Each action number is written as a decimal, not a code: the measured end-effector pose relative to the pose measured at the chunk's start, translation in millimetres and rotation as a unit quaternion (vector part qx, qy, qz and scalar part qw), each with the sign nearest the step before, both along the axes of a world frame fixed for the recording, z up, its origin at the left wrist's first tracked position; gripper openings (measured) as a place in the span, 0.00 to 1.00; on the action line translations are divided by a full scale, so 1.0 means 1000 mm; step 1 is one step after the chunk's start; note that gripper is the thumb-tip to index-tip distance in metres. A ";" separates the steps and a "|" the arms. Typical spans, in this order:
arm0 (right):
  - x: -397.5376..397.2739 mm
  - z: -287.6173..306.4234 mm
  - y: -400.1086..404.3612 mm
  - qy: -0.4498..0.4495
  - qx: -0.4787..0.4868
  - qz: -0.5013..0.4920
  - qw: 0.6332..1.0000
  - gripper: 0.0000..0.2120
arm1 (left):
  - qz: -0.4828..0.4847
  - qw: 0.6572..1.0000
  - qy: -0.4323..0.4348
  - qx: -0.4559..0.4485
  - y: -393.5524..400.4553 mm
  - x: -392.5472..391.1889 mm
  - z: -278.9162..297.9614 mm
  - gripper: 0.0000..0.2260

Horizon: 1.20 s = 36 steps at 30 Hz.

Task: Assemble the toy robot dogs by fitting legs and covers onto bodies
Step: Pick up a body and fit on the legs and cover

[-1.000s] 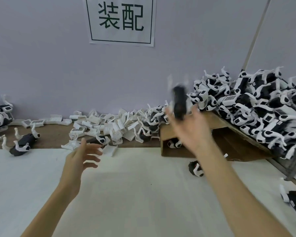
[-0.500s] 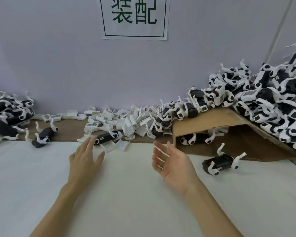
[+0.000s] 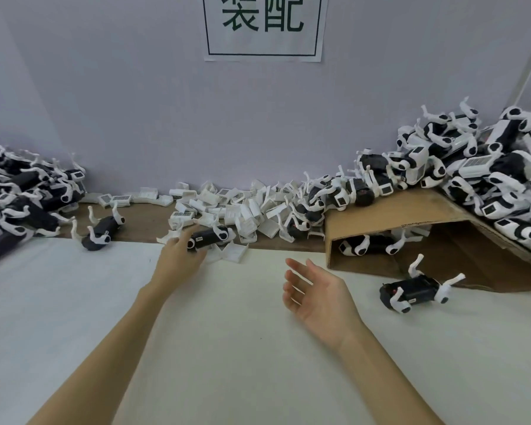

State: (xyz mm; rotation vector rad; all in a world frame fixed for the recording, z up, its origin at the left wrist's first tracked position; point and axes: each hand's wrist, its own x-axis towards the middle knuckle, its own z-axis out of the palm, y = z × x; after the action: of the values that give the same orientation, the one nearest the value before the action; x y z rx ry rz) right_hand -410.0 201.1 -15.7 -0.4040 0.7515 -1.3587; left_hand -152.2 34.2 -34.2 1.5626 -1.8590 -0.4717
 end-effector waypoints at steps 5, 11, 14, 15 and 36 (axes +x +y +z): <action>-0.001 -0.002 0.001 -0.006 0.012 -0.006 1.000 0.15 | 0.056 0.996 0.064 -0.028 -0.008 0.004 0.007 0.12; 0.001 -0.001 -0.002 0.038 -0.007 -0.025 0.999 0.17 | -0.004 0.981 0.187 -0.057 0.043 -0.030 0.005 0.09; 0.001 -0.004 -0.004 0.156 -0.065 -0.099 0.981 0.33 | -0.067 0.975 0.194 -0.079 0.073 -0.052 0.007 0.13; 0.000 -0.004 -0.002 0.207 -0.086 -0.111 0.968 0.38 | -0.092 0.975 0.184 -0.087 0.082 -0.058 0.008 0.14; -0.025 0.009 0.013 0.103 -0.031 0.038 0.994 0.33 | -0.328 0.846 0.388 0.161 0.103 -0.046 0.019 0.21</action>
State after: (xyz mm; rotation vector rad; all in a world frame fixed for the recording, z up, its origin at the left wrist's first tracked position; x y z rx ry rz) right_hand -434.9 213.8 -7.2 -0.6222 0.8563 -1.2830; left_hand -198.6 136.8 -14.9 0.6467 -1.6212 -1.5346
